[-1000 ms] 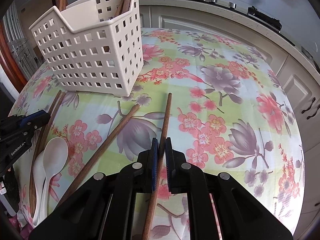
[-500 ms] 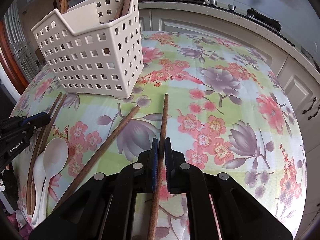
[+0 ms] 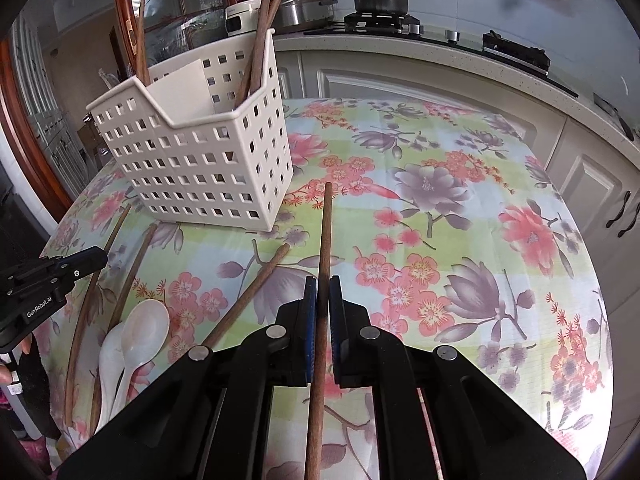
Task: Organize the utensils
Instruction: 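Lift both held chopsticks upright and carry them toward the white basket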
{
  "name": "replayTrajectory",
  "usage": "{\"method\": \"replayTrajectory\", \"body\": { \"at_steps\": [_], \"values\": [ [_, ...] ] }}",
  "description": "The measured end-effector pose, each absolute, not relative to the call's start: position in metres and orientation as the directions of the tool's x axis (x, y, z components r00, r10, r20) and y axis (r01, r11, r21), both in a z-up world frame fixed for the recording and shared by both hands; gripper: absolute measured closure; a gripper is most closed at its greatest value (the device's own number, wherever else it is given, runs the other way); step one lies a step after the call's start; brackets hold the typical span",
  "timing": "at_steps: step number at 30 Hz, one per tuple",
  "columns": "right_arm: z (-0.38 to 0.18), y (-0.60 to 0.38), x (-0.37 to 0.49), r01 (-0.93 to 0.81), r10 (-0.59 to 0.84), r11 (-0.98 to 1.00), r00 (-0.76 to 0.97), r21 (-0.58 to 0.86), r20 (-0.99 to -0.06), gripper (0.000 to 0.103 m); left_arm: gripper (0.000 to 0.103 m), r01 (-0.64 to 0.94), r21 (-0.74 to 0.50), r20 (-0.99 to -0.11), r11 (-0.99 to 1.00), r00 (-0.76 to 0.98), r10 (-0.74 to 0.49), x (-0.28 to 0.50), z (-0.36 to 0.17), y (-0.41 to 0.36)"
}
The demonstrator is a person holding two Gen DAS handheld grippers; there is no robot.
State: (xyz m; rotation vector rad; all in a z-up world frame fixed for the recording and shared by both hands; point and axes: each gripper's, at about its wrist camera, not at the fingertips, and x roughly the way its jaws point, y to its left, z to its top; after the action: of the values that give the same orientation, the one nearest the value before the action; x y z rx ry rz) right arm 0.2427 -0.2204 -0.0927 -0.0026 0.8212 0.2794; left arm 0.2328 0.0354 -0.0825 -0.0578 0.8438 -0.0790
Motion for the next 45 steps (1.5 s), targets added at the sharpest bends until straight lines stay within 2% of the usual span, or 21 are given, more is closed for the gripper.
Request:
{"method": "replayTrajectory", "body": {
  "at_steps": [28,45],
  "values": [
    [-0.021,-0.229,0.181,-0.291,0.311,0.948,0.778,0.125,-0.546,0.097,0.097,0.046,-0.078,-0.539,0.996,0.838,-0.081,0.158,0.007,0.037],
    [-0.002,-0.229,0.163,-0.311,0.328,0.943,0.807,0.118,-0.491,0.097,0.097,0.04,-0.032,-0.452,0.999,0.891,-0.05,0.133,0.032,0.027]
  ]
}}
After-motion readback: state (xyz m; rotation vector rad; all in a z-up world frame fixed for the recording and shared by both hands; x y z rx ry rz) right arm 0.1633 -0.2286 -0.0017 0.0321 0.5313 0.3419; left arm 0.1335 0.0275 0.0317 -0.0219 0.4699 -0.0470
